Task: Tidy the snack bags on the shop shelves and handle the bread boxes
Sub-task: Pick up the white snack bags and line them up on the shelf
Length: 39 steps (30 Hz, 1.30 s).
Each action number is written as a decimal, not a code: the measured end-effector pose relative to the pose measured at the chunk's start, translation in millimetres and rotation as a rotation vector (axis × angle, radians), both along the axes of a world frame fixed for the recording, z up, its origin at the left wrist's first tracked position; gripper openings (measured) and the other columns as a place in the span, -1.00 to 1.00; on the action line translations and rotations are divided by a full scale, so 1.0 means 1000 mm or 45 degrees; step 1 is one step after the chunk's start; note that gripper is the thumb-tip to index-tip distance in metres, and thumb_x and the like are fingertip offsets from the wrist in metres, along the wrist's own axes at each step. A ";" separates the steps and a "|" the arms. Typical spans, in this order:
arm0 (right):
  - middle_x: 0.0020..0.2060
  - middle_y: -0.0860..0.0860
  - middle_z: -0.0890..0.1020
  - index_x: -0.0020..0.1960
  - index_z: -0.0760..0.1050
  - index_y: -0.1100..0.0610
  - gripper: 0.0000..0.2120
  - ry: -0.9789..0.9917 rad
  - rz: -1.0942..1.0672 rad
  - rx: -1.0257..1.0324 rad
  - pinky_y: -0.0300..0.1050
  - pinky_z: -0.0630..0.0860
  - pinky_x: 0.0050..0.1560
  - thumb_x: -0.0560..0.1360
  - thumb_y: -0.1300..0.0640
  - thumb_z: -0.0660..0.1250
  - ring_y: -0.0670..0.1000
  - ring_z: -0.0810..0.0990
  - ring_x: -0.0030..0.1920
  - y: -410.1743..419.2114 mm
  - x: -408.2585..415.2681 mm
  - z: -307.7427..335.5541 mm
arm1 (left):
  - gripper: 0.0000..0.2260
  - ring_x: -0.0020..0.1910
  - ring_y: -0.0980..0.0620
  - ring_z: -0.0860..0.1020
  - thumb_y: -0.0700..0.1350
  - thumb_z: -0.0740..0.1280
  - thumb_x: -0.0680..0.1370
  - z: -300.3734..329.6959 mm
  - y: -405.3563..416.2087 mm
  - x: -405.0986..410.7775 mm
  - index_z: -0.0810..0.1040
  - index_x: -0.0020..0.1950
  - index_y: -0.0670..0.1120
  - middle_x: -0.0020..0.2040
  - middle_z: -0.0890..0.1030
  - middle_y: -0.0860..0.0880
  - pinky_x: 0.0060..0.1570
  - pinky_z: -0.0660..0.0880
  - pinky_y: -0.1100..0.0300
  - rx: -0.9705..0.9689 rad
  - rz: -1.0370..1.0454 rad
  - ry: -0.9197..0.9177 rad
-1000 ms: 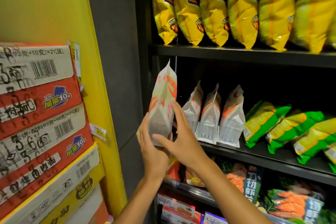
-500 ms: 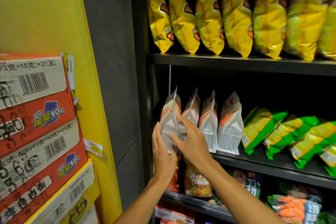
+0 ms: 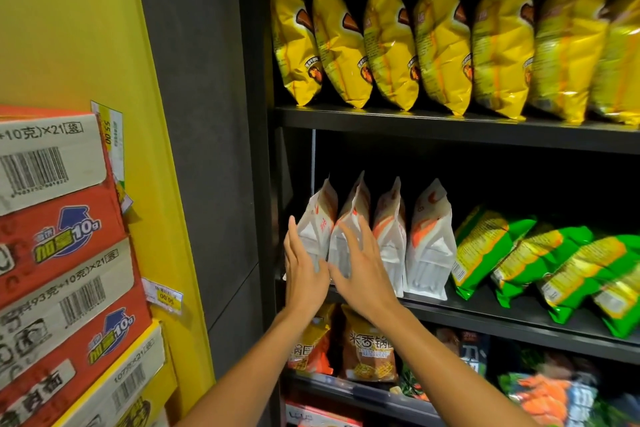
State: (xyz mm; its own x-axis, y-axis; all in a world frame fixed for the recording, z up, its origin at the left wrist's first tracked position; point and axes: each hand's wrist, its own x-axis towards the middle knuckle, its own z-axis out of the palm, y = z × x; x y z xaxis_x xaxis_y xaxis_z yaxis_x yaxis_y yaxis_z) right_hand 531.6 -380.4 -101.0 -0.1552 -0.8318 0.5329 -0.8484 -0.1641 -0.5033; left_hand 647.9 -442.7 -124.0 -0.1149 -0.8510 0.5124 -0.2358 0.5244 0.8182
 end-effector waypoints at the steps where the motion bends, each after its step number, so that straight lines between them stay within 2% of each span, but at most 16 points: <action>1: 0.68 -0.03 -0.15 0.68 0.00 -0.06 -0.26 0.006 -0.003 0.006 0.09 0.16 0.62 0.63 -0.05 0.33 -0.03 -0.21 0.67 -0.001 0.000 -0.001 | -0.01 0.63 -0.03 0.12 -0.21 0.41 0.60 0.000 -0.003 -0.001 -0.30 0.53 0.41 0.65 0.02 0.08 0.43 0.33 0.11 0.007 -0.025 -0.001; 3: 0.68 -0.04 -0.16 0.68 0.00 -0.07 -0.26 0.015 -0.003 0.001 0.12 0.19 0.62 0.64 -0.05 0.33 -0.02 -0.21 0.67 -0.001 0.000 -0.002 | -0.07 0.64 -0.01 0.08 -0.24 0.37 0.62 -0.001 -0.007 -0.002 -0.28 0.56 0.34 0.66 -0.04 0.10 0.39 0.28 0.24 0.010 -0.080 -0.013; 4: 0.67 -0.05 -0.17 0.68 -0.01 -0.08 -0.26 0.014 -0.003 -0.005 0.14 0.22 0.60 0.64 -0.04 0.32 -0.02 -0.22 0.67 -0.002 0.000 -0.003 | -0.09 0.64 0.01 0.07 -0.25 0.35 0.62 -0.002 -0.009 -0.003 -0.27 0.57 0.32 0.66 -0.06 0.12 0.43 0.30 0.20 0.003 -0.095 -0.023; 7: 0.66 -0.10 -0.23 0.68 -0.04 -0.09 -0.27 0.009 0.003 -0.047 0.16 0.31 0.56 0.66 -0.05 0.29 -0.01 -0.19 0.67 0.000 -0.001 -0.008 | -0.13 0.64 0.09 -0.01 -0.22 0.31 0.64 -0.006 -0.008 -0.005 -0.27 0.59 0.30 0.66 -0.17 0.18 0.55 0.27 -0.15 -0.021 -0.052 -0.025; 9: 0.66 -0.12 -0.24 0.68 -0.02 -0.07 -0.30 0.032 0.007 -0.092 0.14 0.43 0.47 0.67 -0.06 0.27 0.07 -0.02 0.68 0.002 0.000 -0.011 | -0.22 0.66 0.07 -0.09 -0.05 0.27 0.67 -0.011 -0.004 -0.005 -0.26 0.62 0.27 0.67 -0.22 0.12 0.57 0.18 -0.25 -0.152 0.007 -0.020; 11: 0.66 -0.11 -0.24 0.68 0.01 -0.04 -0.32 0.044 0.014 -0.111 0.09 0.56 0.33 0.67 -0.04 0.25 0.17 0.20 0.62 0.003 0.001 -0.015 | -0.36 0.67 -0.01 -0.16 0.23 0.09 0.69 -0.017 -0.001 -0.003 -0.23 0.64 0.27 0.68 -0.23 0.05 0.58 0.08 -0.30 -0.293 -0.007 -0.092; 12: 0.66 -0.10 -0.26 0.69 0.00 -0.03 -0.32 0.052 0.014 -0.112 0.03 0.58 0.30 0.67 -0.02 0.25 0.17 0.22 0.62 0.002 0.001 -0.016 | -0.39 0.67 -0.02 -0.20 0.33 0.00 0.67 -0.019 -0.001 -0.002 -0.21 0.64 0.29 0.68 -0.24 0.04 0.58 0.03 -0.32 -0.328 -0.017 -0.151; 13: 0.66 -0.09 -0.28 0.69 -0.02 -0.02 -0.31 0.068 0.011 -0.105 -0.04 0.57 0.31 0.67 0.00 0.25 0.12 0.13 0.65 0.002 0.001 -0.018 | -0.41 0.66 -0.03 -0.23 0.37 -0.05 0.66 -0.021 -0.001 -0.002 -0.20 0.64 0.31 0.68 -0.26 0.04 0.58 0.00 -0.33 -0.346 -0.019 -0.210; 15: 0.65 -0.07 -0.32 0.70 -0.06 -0.01 -0.29 0.119 0.004 -0.091 -0.14 0.52 0.35 0.68 0.02 0.25 -0.06 -0.13 0.67 0.002 -0.001 -0.019 | -0.43 0.66 -0.07 -0.26 0.31 -0.01 0.67 -0.022 -0.003 -0.002 -0.19 0.63 0.35 0.68 -0.28 0.02 0.56 -0.01 -0.38 -0.359 -0.014 -0.295; 17: 0.66 -0.05 -0.29 0.70 -0.03 -0.01 -0.30 0.157 0.000 -0.115 -0.24 0.46 0.39 0.67 0.04 0.26 -0.18 -0.23 0.64 0.008 -0.001 -0.015 | -0.37 0.66 -0.14 -0.26 0.14 0.16 0.68 -0.022 -0.004 -0.001 -0.13 0.65 0.30 0.68 -0.27 -0.04 0.53 0.01 -0.44 -0.392 0.024 -0.346; 19: 0.68 0.00 -0.17 0.68 0.07 0.01 -0.31 0.199 -0.047 -0.215 -0.28 0.21 0.55 0.65 0.08 0.31 -0.05 -0.17 0.67 0.020 -0.001 -0.015 | -0.31 0.66 -0.21 -0.25 -0.06 0.31 0.66 -0.025 -0.005 0.001 0.01 0.68 0.16 0.69 -0.22 -0.11 0.53 -0.02 -0.46 -0.455 0.054 -0.410; 21: 0.69 0.05 -0.07 0.68 0.10 0.01 -0.27 0.256 -0.131 -0.317 -0.06 0.03 0.63 0.61 0.10 0.37 0.08 -0.09 0.68 0.033 -0.002 -0.023 | -0.36 0.65 -0.25 -0.22 -0.13 0.33 0.66 -0.031 -0.006 0.004 0.11 0.68 0.05 0.69 -0.17 -0.16 0.54 -0.07 -0.45 -0.556 0.035 -0.477; 24: 0.69 0.07 -0.10 0.70 -0.01 -0.01 -0.17 0.282 -0.254 -0.256 0.21 0.09 0.62 0.59 0.01 0.40 0.15 -0.12 0.68 0.043 -0.009 -0.044 | -0.36 0.66 -0.24 -0.22 -0.18 0.32 0.67 -0.042 -0.002 0.004 0.11 0.68 0.05 0.69 -0.18 -0.11 0.54 -0.07 -0.44 -0.622 -0.040 -0.601; 26: 0.69 0.07 -0.15 0.70 -0.06 0.02 -0.14 0.285 -0.306 -0.178 0.27 0.11 0.61 0.60 -0.05 0.39 0.15 -0.16 0.68 0.043 -0.015 -0.054 | -0.32 0.66 -0.20 -0.26 -0.18 0.31 0.67 -0.048 0.000 0.001 0.03 0.69 0.10 0.70 -0.21 -0.06 0.55 -0.06 -0.42 -0.569 -0.071 -0.647; 29: 0.68 0.05 -0.19 0.70 -0.09 0.05 -0.14 0.278 -0.300 -0.123 0.24 0.11 0.62 0.61 -0.06 0.38 0.11 -0.19 0.68 0.039 -0.022 -0.057 | -0.27 0.66 -0.21 -0.24 -0.19 0.31 0.65 -0.049 0.000 0.000 -0.02 0.70 0.09 0.70 -0.19 -0.08 0.54 -0.01 -0.42 -0.548 -0.079 -0.704; 39: 0.67 -0.01 -0.27 0.70 -0.12 -0.07 -0.18 0.298 -0.254 0.042 0.18 -0.01 0.65 0.62 -0.01 0.33 0.04 -0.30 0.66 0.033 -0.032 -0.049 | -0.24 0.66 -0.18 -0.26 -0.17 0.39 0.59 -0.045 -0.001 -0.003 0.07 0.69 0.07 0.70 -0.16 -0.05 0.55 0.02 -0.37 -0.512 -0.076 -0.712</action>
State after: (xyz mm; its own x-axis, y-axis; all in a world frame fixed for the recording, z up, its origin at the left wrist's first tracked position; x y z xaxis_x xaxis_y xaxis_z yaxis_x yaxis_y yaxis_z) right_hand 499.1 -347.6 -150.2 -0.1935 -0.8148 0.5465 -0.9558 0.0308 -0.2925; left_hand 645.2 -443.5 -169.4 -0.4944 -0.5914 0.6371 -0.5272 0.7867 0.3211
